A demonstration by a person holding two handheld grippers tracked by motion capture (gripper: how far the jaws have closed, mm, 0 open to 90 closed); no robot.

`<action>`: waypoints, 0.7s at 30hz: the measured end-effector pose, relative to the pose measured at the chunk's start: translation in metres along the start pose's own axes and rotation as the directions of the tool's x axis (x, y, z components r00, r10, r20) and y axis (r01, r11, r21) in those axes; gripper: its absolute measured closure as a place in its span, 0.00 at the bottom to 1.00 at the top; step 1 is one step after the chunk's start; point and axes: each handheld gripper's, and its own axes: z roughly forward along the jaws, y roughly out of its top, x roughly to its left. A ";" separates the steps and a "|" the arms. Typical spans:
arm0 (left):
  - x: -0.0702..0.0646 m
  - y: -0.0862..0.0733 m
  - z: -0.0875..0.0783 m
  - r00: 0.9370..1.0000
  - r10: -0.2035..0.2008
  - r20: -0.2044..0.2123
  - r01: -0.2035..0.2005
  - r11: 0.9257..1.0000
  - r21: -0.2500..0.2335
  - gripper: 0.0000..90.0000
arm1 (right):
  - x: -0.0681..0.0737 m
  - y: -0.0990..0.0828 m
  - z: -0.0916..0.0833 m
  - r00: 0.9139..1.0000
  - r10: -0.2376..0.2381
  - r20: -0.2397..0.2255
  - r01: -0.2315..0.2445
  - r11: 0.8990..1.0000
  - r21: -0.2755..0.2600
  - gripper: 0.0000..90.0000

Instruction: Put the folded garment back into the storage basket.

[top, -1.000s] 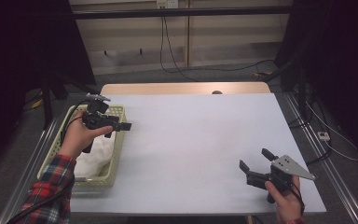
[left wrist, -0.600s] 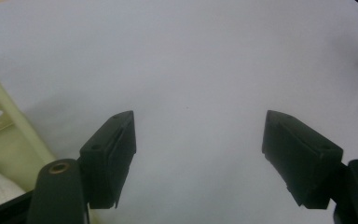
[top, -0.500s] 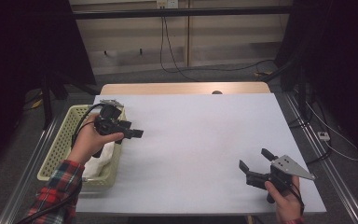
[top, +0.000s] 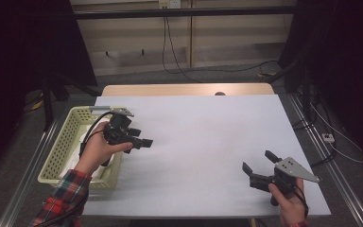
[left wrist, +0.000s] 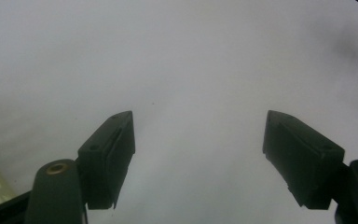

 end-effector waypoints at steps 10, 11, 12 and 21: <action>-0.009 -0.010 0.007 0.998 0.007 0.055 -0.006 1.000 -0.006 0.26 | 0.000 0.000 0.000 1.000 0.000 0.000 0.000 1.000 0.000 0.06; -0.010 -0.011 0.008 0.998 0.006 0.059 -0.005 1.000 -0.012 0.26 | 0.000 0.000 0.000 1.000 0.000 -0.001 0.000 1.000 0.002 0.07; -0.011 -0.012 0.008 0.998 0.007 0.061 -0.006 1.000 -0.015 0.26 | 0.000 0.000 0.000 1.000 0.000 0.000 0.000 1.000 0.002 0.06; -0.022 -0.022 0.014 0.997 0.038 0.074 -0.038 0.999 -0.001 0.26 | -0.001 0.000 0.000 1.000 0.001 0.000 -0.001 1.000 -0.001 0.07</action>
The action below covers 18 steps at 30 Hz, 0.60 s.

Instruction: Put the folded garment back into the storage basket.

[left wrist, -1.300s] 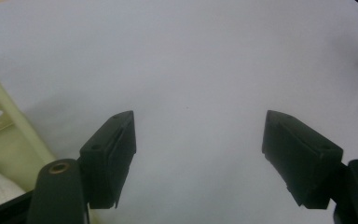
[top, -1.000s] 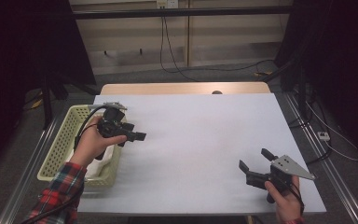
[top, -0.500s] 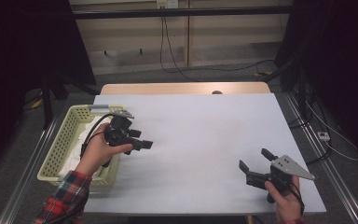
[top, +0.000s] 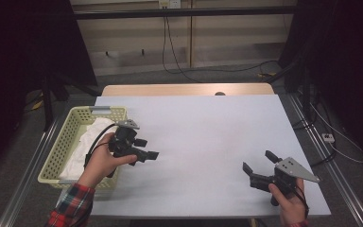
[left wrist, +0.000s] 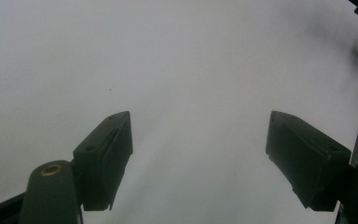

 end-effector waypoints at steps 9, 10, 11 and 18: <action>-0.010 -0.010 0.006 1.000 0.021 0.018 -0.021 1.000 -0.011 0.24 | 0.000 0.000 0.000 1.000 -0.002 -0.002 0.002 1.000 0.002 0.07; -0.011 -0.012 0.007 1.000 0.022 0.005 -0.022 1.000 -0.007 0.24 | 0.000 0.000 0.000 1.000 -0.002 -0.002 0.002 1.000 0.002 0.07; -0.010 -0.014 0.008 1.000 0.028 0.003 -0.028 1.000 0.000 0.24 | 0.001 0.000 0.000 1.000 -0.002 -0.002 0.002 1.000 0.002 0.07; -0.010 -0.025 0.013 1.000 0.013 0.012 -0.012 1.000 -0.012 0.24 | 0.000 0.000 0.000 1.000 0.000 -0.001 0.000 1.000 0.002 0.07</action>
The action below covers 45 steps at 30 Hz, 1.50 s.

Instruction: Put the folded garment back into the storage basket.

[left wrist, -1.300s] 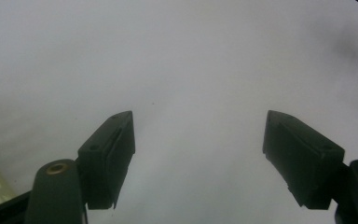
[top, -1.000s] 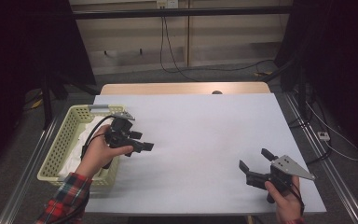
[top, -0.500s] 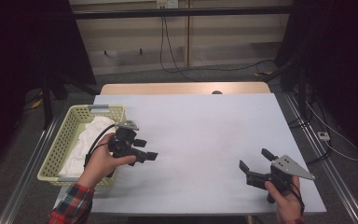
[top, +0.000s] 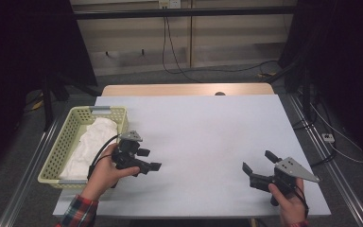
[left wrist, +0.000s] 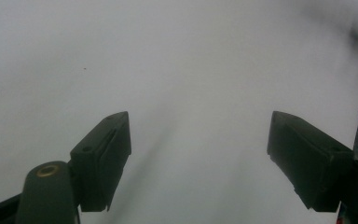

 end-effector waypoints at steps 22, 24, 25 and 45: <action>-0.004 -0.019 0.001 1.000 -0.014 0.021 0.015 1.000 -0.026 0.23 | 0.000 0.000 0.000 1.000 0.003 0.001 -0.003 1.000 0.000 0.07; -0.005 -0.020 0.001 1.000 -0.012 0.023 0.012 0.999 -0.029 0.23 | 0.000 0.000 0.000 1.000 0.001 0.001 -0.001 1.000 0.001 0.07; -0.006 -0.021 0.001 1.000 -0.012 0.022 0.012 0.999 -0.031 0.23 | 0.000 0.000 0.000 1.000 -0.001 0.000 0.001 1.000 0.001 0.07; -0.011 -0.029 0.000 0.999 -0.019 0.035 0.021 0.998 -0.054 0.23 | 0.000 0.000 0.000 1.000 -0.004 0.001 0.004 1.000 0.004 0.07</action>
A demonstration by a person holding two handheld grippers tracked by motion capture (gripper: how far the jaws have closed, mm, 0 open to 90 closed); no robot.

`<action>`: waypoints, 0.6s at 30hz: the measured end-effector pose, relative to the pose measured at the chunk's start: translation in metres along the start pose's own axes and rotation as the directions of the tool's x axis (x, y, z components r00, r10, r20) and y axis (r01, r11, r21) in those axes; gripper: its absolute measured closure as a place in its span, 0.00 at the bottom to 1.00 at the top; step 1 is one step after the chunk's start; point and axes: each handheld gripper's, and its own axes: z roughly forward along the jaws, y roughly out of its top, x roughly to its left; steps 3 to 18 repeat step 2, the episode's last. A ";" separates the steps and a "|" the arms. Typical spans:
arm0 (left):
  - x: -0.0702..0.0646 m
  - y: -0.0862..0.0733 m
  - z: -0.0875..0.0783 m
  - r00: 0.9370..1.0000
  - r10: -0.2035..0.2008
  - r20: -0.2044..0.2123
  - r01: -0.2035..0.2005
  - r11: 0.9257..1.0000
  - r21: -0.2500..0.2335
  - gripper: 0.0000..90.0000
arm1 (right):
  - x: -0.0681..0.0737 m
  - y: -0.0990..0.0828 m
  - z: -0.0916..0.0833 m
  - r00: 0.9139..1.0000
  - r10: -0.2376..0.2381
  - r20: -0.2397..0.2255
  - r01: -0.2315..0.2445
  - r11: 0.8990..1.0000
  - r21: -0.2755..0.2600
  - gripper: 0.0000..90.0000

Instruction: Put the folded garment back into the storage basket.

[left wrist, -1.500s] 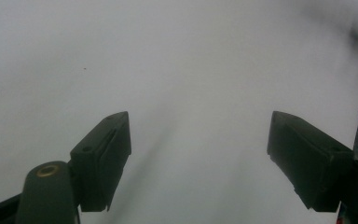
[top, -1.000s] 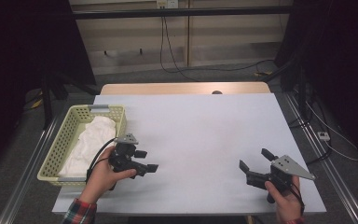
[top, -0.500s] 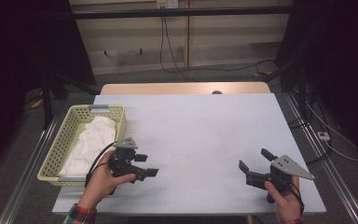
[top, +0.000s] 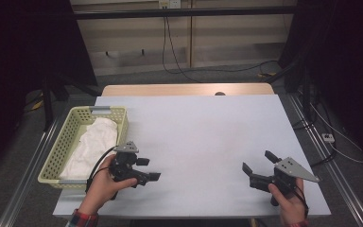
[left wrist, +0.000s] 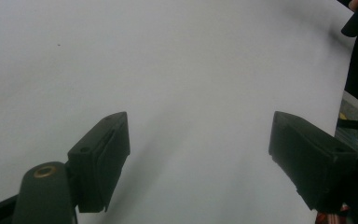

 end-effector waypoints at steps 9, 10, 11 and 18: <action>0.000 -0.001 0.000 1.000 0.002 0.000 -0.002 1.000 0.002 0.23 | 0.000 0.001 0.000 1.000 0.000 0.000 0.000 1.000 -0.001 0.07; 0.000 -0.001 0.000 1.000 0.002 0.000 -0.002 1.000 0.002 0.23 | 0.000 0.001 0.000 1.000 0.000 0.000 0.000 1.000 -0.001 0.07; 0.000 -0.001 0.000 1.000 0.002 0.000 -0.002 1.000 0.002 0.23 | 0.000 0.001 0.000 1.000 0.000 0.000 0.000 1.000 -0.001 0.07; 0.000 -0.001 0.000 1.000 0.002 0.000 -0.002 1.000 0.002 0.23 | 0.000 0.001 0.000 1.000 0.000 0.000 0.000 1.000 -0.001 0.07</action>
